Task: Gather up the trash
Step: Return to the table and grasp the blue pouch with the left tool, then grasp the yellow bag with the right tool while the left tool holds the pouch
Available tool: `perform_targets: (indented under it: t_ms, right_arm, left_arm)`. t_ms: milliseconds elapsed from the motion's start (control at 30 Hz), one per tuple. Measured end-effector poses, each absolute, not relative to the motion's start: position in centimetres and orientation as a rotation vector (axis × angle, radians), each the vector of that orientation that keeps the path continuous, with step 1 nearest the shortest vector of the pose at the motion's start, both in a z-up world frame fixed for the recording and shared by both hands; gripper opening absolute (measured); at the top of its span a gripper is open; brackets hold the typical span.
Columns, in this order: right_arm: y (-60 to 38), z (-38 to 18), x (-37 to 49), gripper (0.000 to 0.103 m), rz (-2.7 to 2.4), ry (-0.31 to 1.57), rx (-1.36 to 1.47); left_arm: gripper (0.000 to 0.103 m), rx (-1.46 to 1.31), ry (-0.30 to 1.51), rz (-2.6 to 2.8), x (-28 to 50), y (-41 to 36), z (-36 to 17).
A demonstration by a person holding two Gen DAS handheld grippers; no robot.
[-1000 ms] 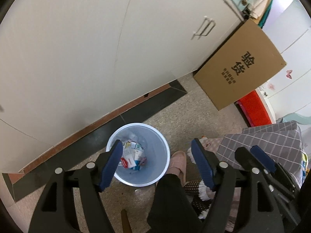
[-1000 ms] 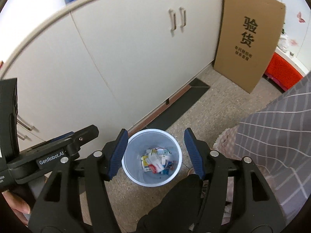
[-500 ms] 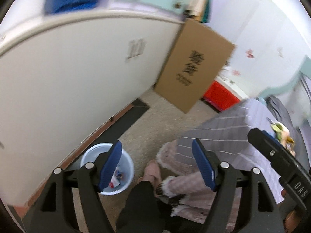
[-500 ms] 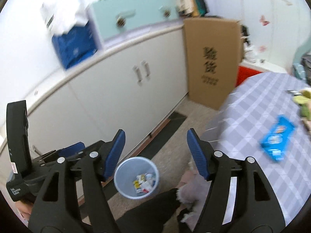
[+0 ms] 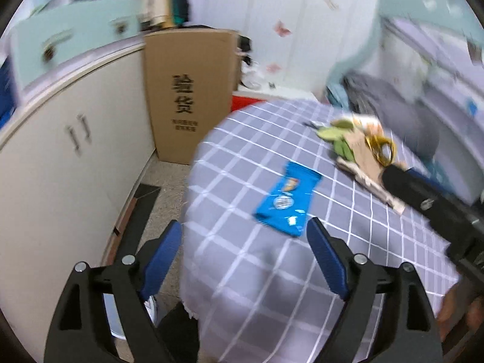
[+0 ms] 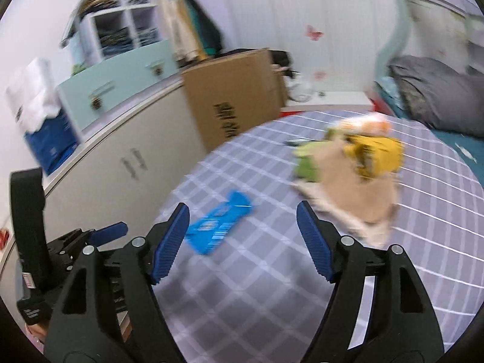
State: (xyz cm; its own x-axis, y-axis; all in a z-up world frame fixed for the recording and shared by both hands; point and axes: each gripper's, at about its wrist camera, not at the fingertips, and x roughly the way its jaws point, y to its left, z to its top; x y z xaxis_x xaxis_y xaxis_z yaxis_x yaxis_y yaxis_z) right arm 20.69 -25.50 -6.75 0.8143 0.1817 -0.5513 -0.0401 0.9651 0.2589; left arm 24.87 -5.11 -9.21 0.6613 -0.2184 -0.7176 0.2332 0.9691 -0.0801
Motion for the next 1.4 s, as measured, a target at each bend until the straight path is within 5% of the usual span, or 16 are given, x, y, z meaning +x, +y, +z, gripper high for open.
perform_targets:
  t_ms: [267,400,600,733,800,1267,1300,1333,1400]
  right_arm:
    - [-33.5,-8.6,21.0,0.076,-0.001,0.628,0.302]
    - [-36.2,-9.4,22.4,0.077,-0.044,0.648,0.319]
    - [-38.3,-9.9,25.4,0.083,-0.088,0.663,0.298]
    - [-39.2,-10.3,28.0,0.090,-0.099,0.683,0.272]
    - [-39.8,-10.6,29.1,0.091,-0.132,0.696,0.259]
    - [-40.8,-12.6,34.4,0.094,-0.002,0.792,0.273]
    - [-40.9,-12.7,34.4,0.085,-0.011,0.799,0.278]
    - [-41.0,-12.7,34.3,0.061,-0.022,0.797,0.282]
    - [-41.2,-12.5,33.9,0.029,-0.042,0.798,0.271]
  left_arm:
    - [0.082,0.164,0.887,-0.232,28.9,-10.3,-12.1]
    - [0.064,0.159,0.929,-0.249,30.4,-10.7,-12.8]
    - [0.050,0.162,0.890,-0.264,31.5,-11.3,-12.4]
    - [0.014,0.131,0.855,-0.311,32.0,-11.5,-11.3]
    - [0.007,0.130,0.851,-0.318,32.4,-11.9,-11.1]
    - [0.002,-0.004,0.815,-0.338,33.8,-10.9,-10.9]
    - [0.002,-0.025,0.815,-0.342,33.9,-10.6,-10.7]
    - [0.001,-0.036,0.815,-0.344,33.8,-10.5,-10.6]
    - [0.001,-0.052,0.808,-0.346,33.7,-10.1,-10.3]
